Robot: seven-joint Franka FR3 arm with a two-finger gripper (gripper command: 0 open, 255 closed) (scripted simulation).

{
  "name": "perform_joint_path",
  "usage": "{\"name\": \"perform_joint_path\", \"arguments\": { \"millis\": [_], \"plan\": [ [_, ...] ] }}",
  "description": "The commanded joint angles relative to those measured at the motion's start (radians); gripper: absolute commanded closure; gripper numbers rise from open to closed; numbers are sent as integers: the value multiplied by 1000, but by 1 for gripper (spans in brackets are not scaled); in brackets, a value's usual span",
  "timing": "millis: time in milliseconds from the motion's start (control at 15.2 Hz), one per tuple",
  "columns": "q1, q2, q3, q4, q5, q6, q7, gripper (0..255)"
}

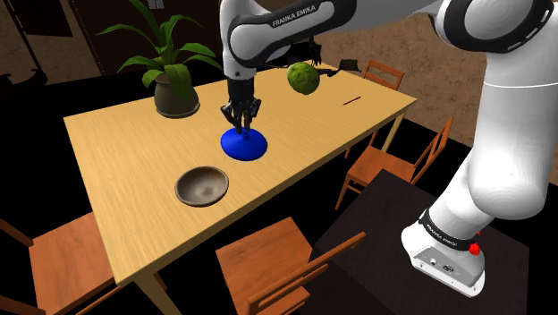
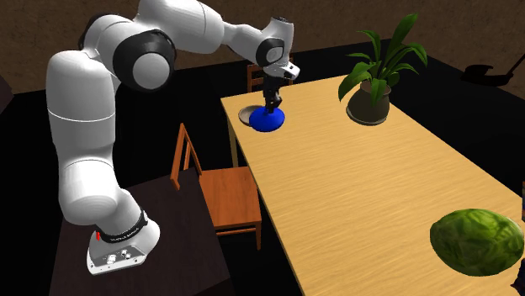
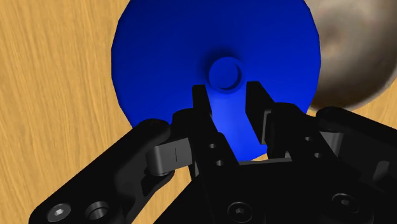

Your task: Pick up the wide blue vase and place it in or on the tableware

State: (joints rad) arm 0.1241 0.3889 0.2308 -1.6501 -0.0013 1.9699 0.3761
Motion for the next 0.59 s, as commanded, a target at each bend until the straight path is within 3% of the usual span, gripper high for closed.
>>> {"name": "perform_joint_path", "arguments": {
  "millis": [0, 528],
  "plan": [
    [-1, -10, 1, 11, 2, -21, 0, 255],
    [115, 120, 30, 282, -33, -156, 139, 255]
  ]
}}
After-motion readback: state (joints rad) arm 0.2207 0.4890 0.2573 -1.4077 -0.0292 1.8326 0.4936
